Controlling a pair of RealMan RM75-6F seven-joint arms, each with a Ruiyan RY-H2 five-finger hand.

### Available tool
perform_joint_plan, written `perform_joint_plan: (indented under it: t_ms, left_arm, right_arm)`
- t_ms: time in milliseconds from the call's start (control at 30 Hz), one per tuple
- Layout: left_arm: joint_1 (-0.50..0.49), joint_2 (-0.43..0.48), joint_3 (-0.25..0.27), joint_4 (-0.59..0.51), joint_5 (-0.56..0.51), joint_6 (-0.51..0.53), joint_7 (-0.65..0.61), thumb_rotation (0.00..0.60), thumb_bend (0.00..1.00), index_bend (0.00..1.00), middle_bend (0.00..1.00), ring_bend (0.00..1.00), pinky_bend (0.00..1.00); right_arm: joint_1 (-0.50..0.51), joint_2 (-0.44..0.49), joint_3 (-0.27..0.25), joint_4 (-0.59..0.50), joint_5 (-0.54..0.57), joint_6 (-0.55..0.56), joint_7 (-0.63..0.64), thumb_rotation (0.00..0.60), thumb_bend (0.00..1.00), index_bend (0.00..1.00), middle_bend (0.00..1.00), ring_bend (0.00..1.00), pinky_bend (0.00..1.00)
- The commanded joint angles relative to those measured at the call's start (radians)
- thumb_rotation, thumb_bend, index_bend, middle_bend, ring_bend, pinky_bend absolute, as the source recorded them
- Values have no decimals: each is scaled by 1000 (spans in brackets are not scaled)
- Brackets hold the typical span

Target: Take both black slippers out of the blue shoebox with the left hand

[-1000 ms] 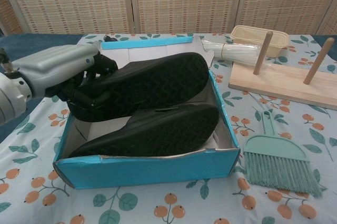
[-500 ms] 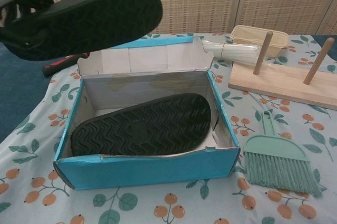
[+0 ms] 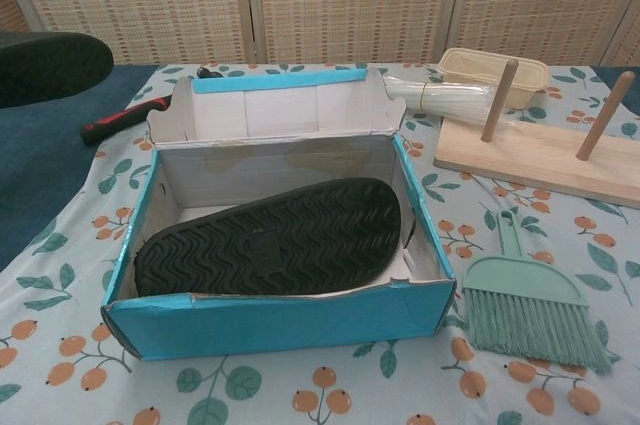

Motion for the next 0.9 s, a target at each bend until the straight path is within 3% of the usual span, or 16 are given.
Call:
perform_joint_plan:
  t_ms: [33, 200, 333, 400, 733, 900]
  left_arm:
    - [30, -94, -1, 111, -39, -56, -83, 600, 606, 322, 426, 344, 435]
    - [44, -163, -26, 169, -92, -132, -165, 600, 577, 125, 327, 298, 389]
    - [50, -174, -41, 163, -119, -186, -210, 600, 484, 0, 57, 68, 292]
    - [55, -164, -52, 133, -129, -197, -231, 600, 445, 0, 0, 1, 254]
    - [112, -20, -43, -199, -118, -188, -258, 600, 420, 0, 0, 0, 248]
    - [121, 84, -64, -452, -75, -149, -300, 600, 419, 0, 0, 0, 234]
  right_arm:
    - [2, -1, 3, 0, 9, -6, -1, 466, 217, 0, 0, 0, 0]
    - [4, -2, 5, -5, 16, -16, -9, 465, 217, 0, 0, 0, 0]
    - [3, -3, 6, -6, 18, -16, -13, 466, 217, 0, 0, 0, 0]
    - [3, -3, 8, -6, 23, -16, -12, 465, 217, 0, 0, 0, 0]
    - [0, -4, 7, -6, 18, -13, -17, 466, 217, 0, 0, 0, 0]
    - [-1, -6, 5, -6, 11, -10, -20, 466, 217, 0, 0, 0, 0]
